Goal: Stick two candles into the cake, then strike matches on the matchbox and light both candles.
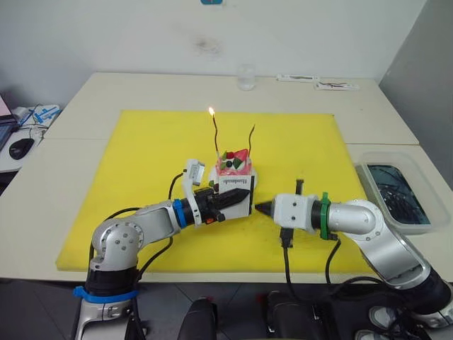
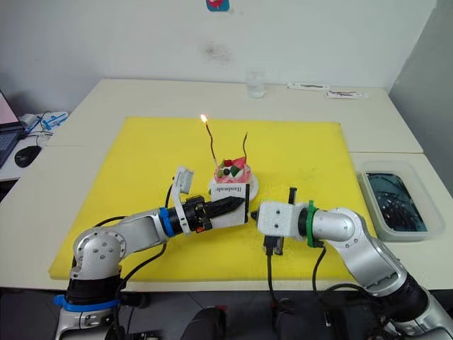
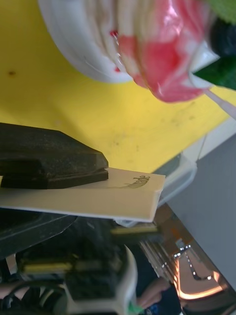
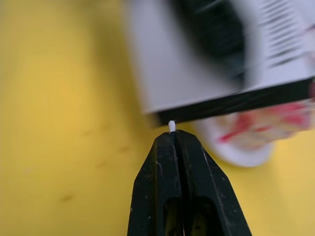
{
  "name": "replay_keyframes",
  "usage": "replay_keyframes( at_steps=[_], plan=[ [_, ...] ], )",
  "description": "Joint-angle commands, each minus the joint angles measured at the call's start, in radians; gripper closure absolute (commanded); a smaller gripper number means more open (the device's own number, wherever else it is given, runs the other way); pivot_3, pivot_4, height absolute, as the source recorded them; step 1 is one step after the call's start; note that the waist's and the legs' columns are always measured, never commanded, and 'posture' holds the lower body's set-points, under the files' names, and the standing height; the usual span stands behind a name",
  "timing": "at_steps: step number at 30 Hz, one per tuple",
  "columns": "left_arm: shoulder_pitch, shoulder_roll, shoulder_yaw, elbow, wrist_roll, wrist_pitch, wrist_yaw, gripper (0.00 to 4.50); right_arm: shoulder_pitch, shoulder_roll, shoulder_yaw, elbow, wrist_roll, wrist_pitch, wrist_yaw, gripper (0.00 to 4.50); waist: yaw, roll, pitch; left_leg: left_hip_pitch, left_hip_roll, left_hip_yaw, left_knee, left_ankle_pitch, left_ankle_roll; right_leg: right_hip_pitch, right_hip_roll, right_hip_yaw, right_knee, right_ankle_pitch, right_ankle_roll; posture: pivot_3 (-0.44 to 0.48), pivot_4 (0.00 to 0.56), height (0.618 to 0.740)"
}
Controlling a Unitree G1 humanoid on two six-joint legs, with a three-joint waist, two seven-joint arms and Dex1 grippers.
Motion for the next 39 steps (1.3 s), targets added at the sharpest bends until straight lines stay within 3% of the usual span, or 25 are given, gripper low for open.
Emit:
replay_keyframes(
  at_steps=[1, 7, 22, 31, 39],
  plan=[
    [-0.053, 0.077, 0.1, -0.034, -0.072, -0.004, -0.007, 4.5, -0.006, -0.031, -0.072, -0.086, 0.066, 0.003, 0.052, 4.48, -0.005, 0.0, 0.0, 0.001, 0.0, 0.0, 0.0, 0.0, 0.0, 0.0, 0.0, 0.0, 0.0, 0.0, 0.0, 0.0, 0.15, 0.74],
    [0.035, 0.158, 0.09, -0.09, -0.12, 0.029, -0.034, 4.5, -0.049, -0.017, -0.146, -0.089, 0.13, 0.046, 0.038, 4.48, -0.007, 0.0, 0.0, 0.002, 0.0, 0.001, 0.0, 0.0, 0.0, 0.001, 0.0, 0.001, 0.0, 0.0, 0.0, 0.0, 0.15, 0.74],
    [0.076, 0.081, -0.057, -0.085, 0.018, -0.07, -0.065, 4.5, -0.157, 0.063, -0.133, -0.055, 0.12, 0.086, -0.029, 4.48, 0.0, 0.0, 0.0, 0.001, 0.0, 0.001, 0.0, 0.0, 0.0, 0.001, 0.0, 0.001, 0.0, -0.001, -0.001, 0.0, 0.15, 0.74],
    [0.07, 0.083, -0.056, -0.065, 0.035, -0.075, -0.081, 4.5, -0.181, 0.089, -0.104, -0.026, 0.072, 0.068, -0.056, 4.48, 0.0, 0.0, 0.0, 0.001, 0.0, 0.001, 0.0, 0.0, 0.0, 0.001, 0.0, 0.001, 0.0, -0.001, -0.001, 0.0, 0.15, 0.74],
    [0.183, 0.151, -0.016, -0.05, 0.089, -0.089, -0.118, 4.5, -0.248, 0.067, -0.18, 0.006, 0.096, 0.081, -0.05, 4.48, -0.003, 0.0, 0.0, 0.001, 0.0, 0.001, 0.0, 0.0, 0.0, 0.0, 0.0, 0.001, 0.0, -0.001, -0.002, 0.0, 0.15, 0.74]
  ],
)
